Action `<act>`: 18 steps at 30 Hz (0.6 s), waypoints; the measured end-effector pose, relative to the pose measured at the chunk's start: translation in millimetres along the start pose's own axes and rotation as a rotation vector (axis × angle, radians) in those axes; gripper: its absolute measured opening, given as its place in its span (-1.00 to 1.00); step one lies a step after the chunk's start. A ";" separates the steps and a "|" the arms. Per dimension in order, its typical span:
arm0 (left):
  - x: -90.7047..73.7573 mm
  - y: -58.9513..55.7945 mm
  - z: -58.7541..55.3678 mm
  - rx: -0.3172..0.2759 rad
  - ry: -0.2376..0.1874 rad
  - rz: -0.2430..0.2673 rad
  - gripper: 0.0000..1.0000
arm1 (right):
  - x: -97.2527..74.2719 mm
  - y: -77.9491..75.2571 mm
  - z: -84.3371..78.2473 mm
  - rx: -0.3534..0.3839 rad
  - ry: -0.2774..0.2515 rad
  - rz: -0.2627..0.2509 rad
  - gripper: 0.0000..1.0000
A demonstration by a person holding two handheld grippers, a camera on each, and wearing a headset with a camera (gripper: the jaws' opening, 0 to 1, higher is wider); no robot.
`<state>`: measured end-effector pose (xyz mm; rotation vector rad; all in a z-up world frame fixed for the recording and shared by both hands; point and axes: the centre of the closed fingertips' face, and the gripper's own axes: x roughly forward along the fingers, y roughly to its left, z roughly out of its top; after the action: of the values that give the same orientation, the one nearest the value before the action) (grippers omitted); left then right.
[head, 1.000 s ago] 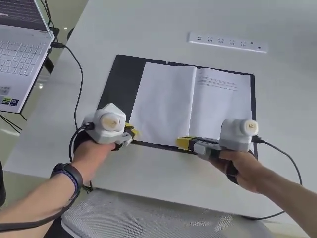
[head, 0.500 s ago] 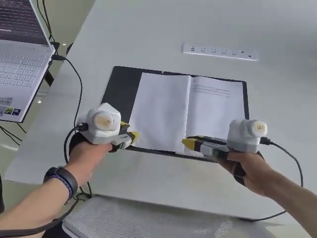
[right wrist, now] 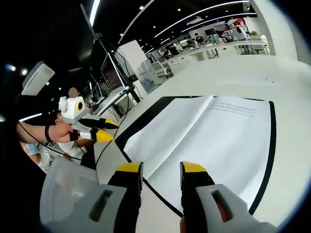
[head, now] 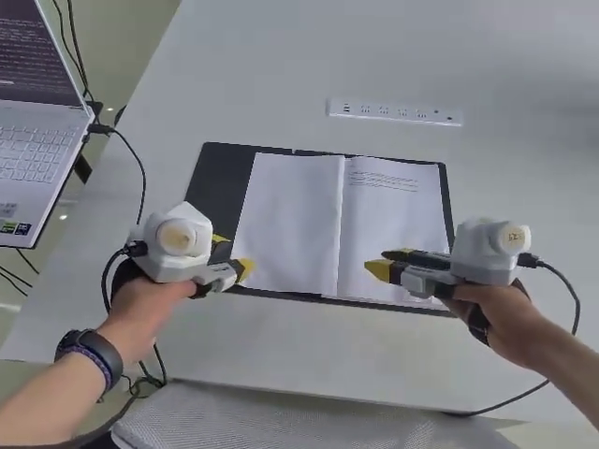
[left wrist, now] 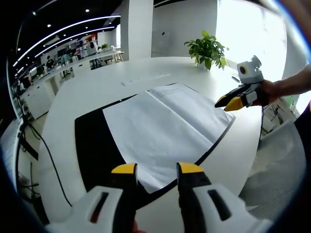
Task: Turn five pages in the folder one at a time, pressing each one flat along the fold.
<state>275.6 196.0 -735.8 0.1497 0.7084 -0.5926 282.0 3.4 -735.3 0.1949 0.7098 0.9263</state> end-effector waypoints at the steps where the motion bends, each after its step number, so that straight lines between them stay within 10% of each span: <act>1: -1.1 -0.5 0.5 0.004 0.000 -0.003 -0.36 | -4.8 -0.7 0.8 -0.009 -0.001 -0.010 -0.41; 18: -28.5 -12.8 12.7 0.041 -0.048 -0.049 0.08 | -70.4 -24.0 7.3 -0.132 0.010 -0.161 -0.04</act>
<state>258.5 194.4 -706.8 0.1565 0.6551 -0.6560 274.8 -65.4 -707.0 0.0157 0.6609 0.8175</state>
